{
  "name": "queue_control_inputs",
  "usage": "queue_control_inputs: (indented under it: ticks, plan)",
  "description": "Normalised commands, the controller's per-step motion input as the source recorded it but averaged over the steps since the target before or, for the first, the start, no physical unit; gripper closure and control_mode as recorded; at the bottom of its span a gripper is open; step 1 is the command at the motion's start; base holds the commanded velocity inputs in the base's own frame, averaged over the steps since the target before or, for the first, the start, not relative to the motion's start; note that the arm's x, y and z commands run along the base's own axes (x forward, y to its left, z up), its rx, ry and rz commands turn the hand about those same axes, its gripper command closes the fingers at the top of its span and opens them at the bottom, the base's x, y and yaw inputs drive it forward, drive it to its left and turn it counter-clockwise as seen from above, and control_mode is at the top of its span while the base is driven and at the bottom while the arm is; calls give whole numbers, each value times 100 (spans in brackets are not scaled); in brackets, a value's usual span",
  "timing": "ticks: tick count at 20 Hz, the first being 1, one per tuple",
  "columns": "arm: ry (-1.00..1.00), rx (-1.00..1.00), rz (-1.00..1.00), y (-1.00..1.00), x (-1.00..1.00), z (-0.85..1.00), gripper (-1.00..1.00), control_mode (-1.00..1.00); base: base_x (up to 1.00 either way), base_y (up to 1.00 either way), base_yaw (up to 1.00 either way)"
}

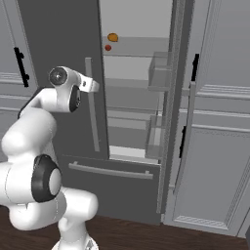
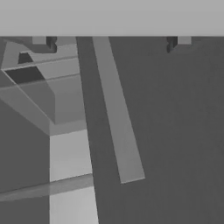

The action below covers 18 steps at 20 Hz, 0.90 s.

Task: Take the strawberry from the fridge and place it on top of the pancake, located on the dining counter.

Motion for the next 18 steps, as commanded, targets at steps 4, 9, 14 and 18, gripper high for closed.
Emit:
queue_control_inputs:
  ticks: [4, 9, 14, 18]
  plan:
    - [12, -16, -4, 0, 18, 24, -100, -100, 0, 0, 0]
    - [6, 0, -2, 0, 36, 0, -100, -100, 0, 0, 0]
    - [-1, 0, 1, 13, 16, -17, -100, -100, 0, 0, 0]
    - [4, 0, 9, 0, 31, -25, -100, -100, 0, 0, 0]
